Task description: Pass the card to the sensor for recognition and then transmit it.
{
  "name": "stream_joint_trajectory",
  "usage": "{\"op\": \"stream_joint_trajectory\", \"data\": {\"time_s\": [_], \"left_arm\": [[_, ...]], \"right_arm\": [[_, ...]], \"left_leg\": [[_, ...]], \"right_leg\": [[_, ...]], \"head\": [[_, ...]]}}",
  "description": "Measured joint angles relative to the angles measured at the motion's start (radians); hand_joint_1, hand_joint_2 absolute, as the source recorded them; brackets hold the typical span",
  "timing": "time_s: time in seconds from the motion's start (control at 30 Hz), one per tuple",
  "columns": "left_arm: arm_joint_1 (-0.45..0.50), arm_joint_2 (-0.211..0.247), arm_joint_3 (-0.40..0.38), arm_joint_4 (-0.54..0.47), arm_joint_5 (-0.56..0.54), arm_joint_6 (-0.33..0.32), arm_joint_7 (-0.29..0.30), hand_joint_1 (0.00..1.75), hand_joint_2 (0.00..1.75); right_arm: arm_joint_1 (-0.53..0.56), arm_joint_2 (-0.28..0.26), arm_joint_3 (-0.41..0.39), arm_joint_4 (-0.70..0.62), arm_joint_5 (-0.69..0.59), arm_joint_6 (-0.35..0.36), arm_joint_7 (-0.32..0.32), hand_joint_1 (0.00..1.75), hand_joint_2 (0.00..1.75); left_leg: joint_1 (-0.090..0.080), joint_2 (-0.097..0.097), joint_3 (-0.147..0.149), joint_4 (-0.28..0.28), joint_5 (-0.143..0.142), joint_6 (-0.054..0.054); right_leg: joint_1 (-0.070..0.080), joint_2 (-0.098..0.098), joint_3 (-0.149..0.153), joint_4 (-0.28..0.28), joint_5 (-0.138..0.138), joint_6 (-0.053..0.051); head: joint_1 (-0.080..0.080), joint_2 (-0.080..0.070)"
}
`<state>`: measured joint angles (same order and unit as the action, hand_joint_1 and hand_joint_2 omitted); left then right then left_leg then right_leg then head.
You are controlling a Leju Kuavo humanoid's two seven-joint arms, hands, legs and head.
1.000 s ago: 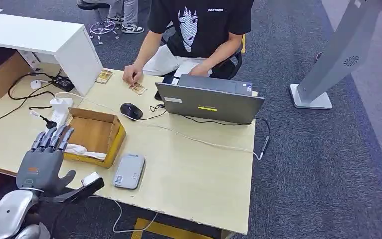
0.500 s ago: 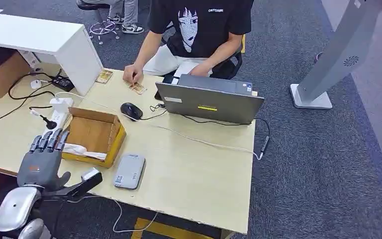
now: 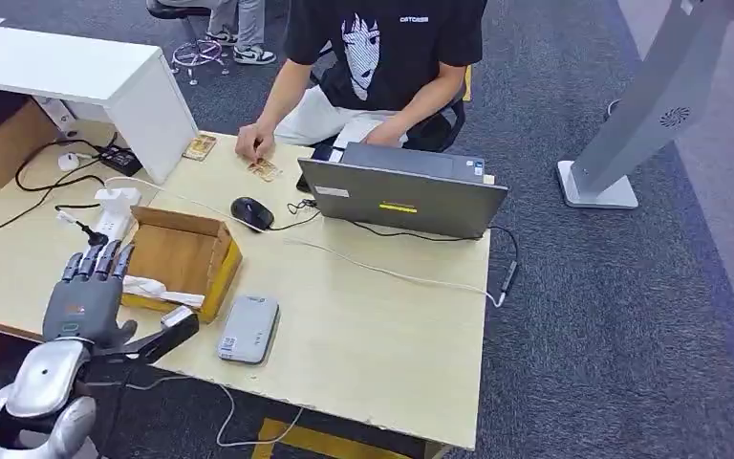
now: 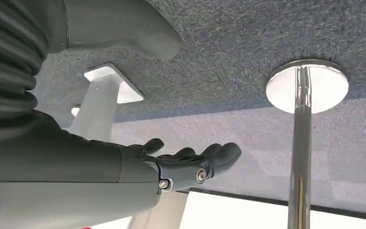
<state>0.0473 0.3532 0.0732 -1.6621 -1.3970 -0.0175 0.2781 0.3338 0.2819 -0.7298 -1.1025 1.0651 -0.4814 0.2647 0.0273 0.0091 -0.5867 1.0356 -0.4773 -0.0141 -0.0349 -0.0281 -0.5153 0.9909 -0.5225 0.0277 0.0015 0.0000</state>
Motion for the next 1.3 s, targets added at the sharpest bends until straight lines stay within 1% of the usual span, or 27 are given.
{"op": "stream_joint_trajectory", "data": {"time_s": [0.3,0.4,0.53,0.83,1.1,1.2,1.3], "left_arm": [[-0.022,-0.013,-0.008,0.027,-0.011,0.002,0.0,0.0,1.75],[-0.041,-0.019,-0.031,0.042,-0.022,0.007,-0.005,0.0,1.75],[-0.061,-0.032,-0.067,0.067,-0.022,0.029,-0.029,0.0,1.75],[-0.08,-0.062,-0.108,0.104,0.013,0.024,-0.045,0.0,1.75],[-0.084,-0.076,-0.136,0.134,0.068,-0.01,-0.051,0.0,1.75],[-0.084,-0.077,-0.137,0.143,0.117,-0.075,-0.05,0.0,1.75],[-0.084,-0.073,-0.138,0.144,0.148,-0.135,-0.033,0.0,1.75]], "right_arm": [[-0.002,0.0,-0.002,0.002,0.015,0.0,-0.014,0.0,1.75],[-0.006,0.0,-0.003,0.005,0.024,0.0,-0.022,0.0,1.75],[-0.014,0.0,-0.013,0.012,0.039,0.0,-0.035,0.0,1.75],[-0.022,0.0,-0.024,0.019,0.057,0.0,-0.047,0.0,1.75],[-0.027,0.0,-0.029,0.027,0.074,0.0,-0.05,0.0,1.75],[-0.029,0.0,-0.035,0.028,0.078,0.0,-0.051,0.0,1.75],[-0.032,0.0,-0.046,0.03,0.093,0.0,-0.055,0.0,1.75]], "left_leg": [[0.0,0.0,0.0,0.0,0.0,0.0],[0.0,0.0,0.0,0.0,0.0,0.0],[0.0,0.0,0.0,0.0,0.0,0.0],[0.0,0.0,0.0,0.0,0.0,0.0],[0.0,0.0,0.0,0.0,0.0,0.0],[0.0,0.0,0.0,0.0,0.0,0.0],[0.0,0.0,0.0,0.0,0.0,0.0]], "right_leg": [[0.0,0.0,0.0,0.0,0.0,0.0],[0.0,0.0,0.0,0.0,0.0,0.0],[0.0,0.0,0.0,0.0,0.0,0.0],[0.0,0.0,0.0,0.0,0.0,0.0],[0.0,0.0,0.0,0.0,0.0,0.0],[0.0,0.0,0.0,0.0,0.0,0.0],[0.0,0.0,0.0,0.0,0.0,0.0]], "head": [[0.0,0.0],[0.0,0.0],[0.0,0.0],[0.0,0.0],[0.0,0.0],[0.0,0.0],[0.0,0.0]]}}
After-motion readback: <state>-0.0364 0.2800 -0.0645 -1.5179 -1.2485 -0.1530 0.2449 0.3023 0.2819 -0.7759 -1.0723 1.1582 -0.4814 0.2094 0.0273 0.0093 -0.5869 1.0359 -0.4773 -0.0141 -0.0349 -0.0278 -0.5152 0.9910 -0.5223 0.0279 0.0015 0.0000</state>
